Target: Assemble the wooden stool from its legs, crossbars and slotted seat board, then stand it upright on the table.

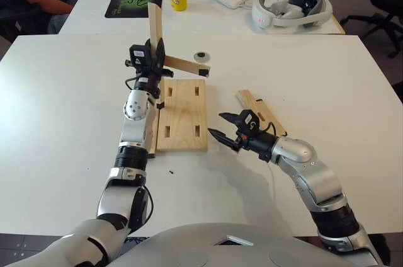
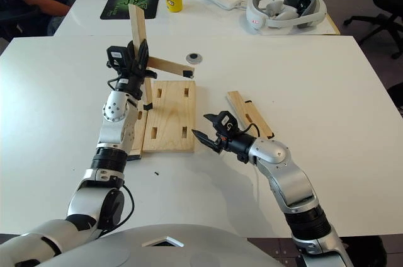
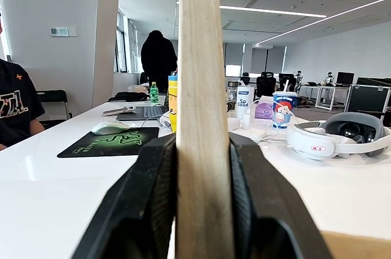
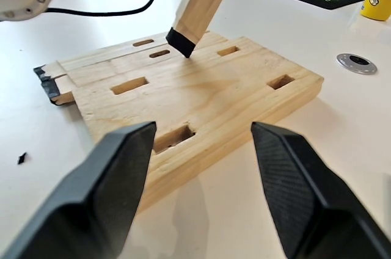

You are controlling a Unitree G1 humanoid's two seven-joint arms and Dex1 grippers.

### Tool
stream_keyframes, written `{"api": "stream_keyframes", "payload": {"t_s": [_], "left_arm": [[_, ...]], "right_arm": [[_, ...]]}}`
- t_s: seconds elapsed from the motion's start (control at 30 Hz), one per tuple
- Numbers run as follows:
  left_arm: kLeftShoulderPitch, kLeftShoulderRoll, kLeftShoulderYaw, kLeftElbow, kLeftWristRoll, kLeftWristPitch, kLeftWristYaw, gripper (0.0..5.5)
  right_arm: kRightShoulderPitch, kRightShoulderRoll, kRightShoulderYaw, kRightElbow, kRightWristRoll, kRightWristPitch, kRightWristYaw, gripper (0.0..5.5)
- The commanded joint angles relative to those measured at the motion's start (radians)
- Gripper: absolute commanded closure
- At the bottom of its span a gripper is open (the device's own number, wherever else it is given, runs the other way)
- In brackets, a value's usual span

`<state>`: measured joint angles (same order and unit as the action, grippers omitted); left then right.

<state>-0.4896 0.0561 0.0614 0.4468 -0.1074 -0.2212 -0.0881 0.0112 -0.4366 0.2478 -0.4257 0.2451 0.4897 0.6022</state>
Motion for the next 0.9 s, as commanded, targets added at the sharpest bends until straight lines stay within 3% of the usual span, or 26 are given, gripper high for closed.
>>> {"api": "stream_keyframes", "payload": {"t_s": [0.03,0.43,0.9], "left_arm": [[-0.072,-0.009,0.029,0.049,-0.016,0.031,0.023,4.44],[-0.199,-0.034,0.067,0.214,-0.033,0.004,0.026,4.44],[-0.326,0.034,0.138,0.466,-0.039,-0.102,0.015,4.44]], "right_arm": [[-0.003,0.002,0.001,-0.008,0.000,0.005,-0.002,2.61],[-0.006,0.006,0.008,-0.010,-0.003,-0.003,0.000,2.61],[-0.015,-0.004,0.007,-0.017,0.020,0.011,0.032,2.61]]}}
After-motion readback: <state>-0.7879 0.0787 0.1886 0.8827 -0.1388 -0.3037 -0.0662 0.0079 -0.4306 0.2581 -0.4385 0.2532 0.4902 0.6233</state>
